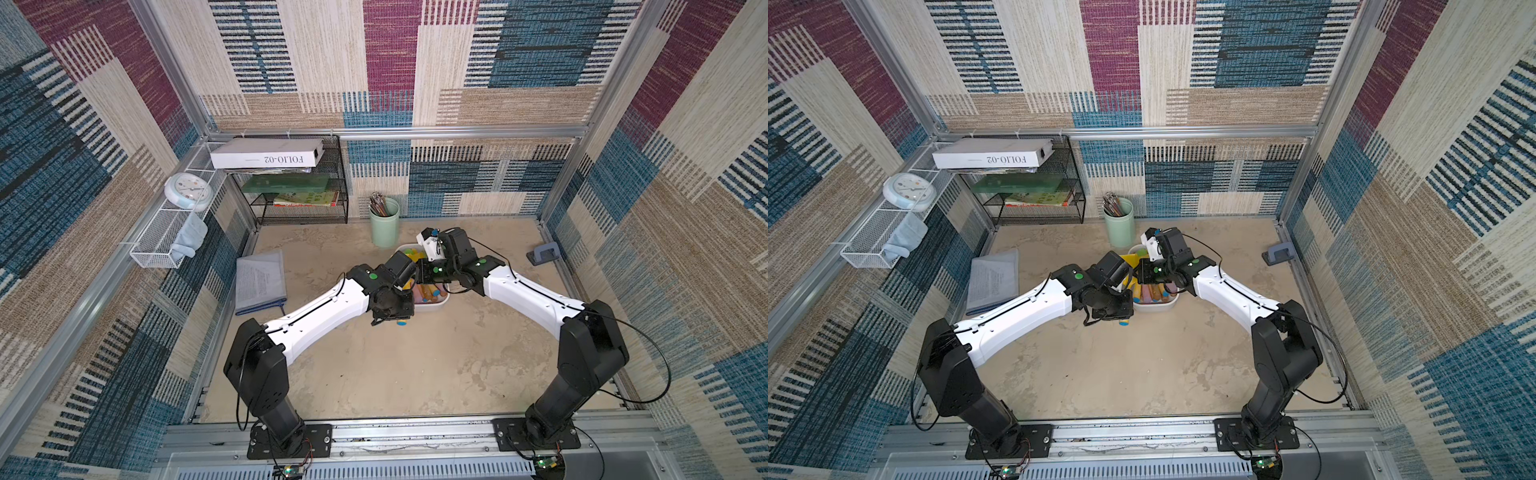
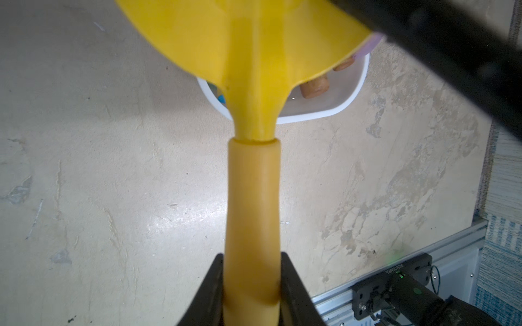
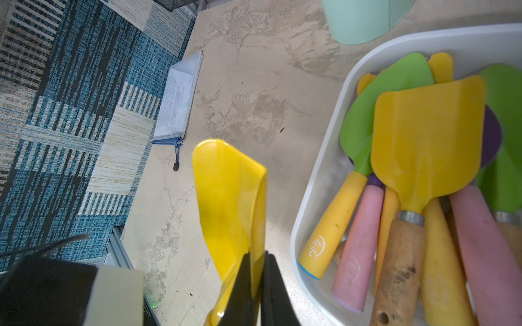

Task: Put the shovel into the storage box
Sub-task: Pick up the shovel from the center of the board.

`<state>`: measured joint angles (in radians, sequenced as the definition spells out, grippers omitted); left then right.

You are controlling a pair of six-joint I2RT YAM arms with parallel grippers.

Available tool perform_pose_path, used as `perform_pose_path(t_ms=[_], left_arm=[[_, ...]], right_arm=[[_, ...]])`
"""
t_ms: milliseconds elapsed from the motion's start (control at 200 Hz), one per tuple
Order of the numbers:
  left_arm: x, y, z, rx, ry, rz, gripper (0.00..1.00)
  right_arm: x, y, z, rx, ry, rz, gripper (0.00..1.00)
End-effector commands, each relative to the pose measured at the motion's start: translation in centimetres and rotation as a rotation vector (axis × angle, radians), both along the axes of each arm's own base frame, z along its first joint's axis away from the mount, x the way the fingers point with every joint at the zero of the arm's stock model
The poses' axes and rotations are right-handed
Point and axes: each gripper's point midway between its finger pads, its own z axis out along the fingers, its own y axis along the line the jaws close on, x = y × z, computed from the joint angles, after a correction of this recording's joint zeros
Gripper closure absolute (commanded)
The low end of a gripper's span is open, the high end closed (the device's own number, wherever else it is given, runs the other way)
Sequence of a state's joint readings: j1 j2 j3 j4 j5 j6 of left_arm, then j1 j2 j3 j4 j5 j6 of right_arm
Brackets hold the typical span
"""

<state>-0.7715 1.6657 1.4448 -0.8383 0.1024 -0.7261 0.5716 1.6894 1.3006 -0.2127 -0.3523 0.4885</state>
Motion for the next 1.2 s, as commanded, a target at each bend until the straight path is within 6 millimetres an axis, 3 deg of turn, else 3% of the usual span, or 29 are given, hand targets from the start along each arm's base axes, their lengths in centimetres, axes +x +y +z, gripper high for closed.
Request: perform_pose_path(t_ms=[0,160,356,731,1197], left_arm=[[-0.2,-0.6,0.9,-0.036,-0.003,-0.029,0.34],[-0.3,-0.5,1.7,-0.052,-0.02,-0.033,0.01],[-1.0,-0.3,2.5,-0.072,-0.029,-0.055,0.0],[-2.9,0.2,5.5,-0.217,-0.192,-0.152,0.0],[-3.5,1.0,5.4,-0.229,-0.251,-0.186,0.0]], right_arm=[[0.6,0.5,0.9,0.022,-0.03,0.0,1.0],[1.2,0.5,1.1,0.016,-0.039,-0.014,1.0],[2.7,0.7,1.4,-0.01,-0.062,-0.021,1.0],[6.7,-1.4,-0.8,-0.07,-0.043,0.05,1.0],[10.0,-2.5,-5.0,-0.113,0.004,0.147,1.0]])
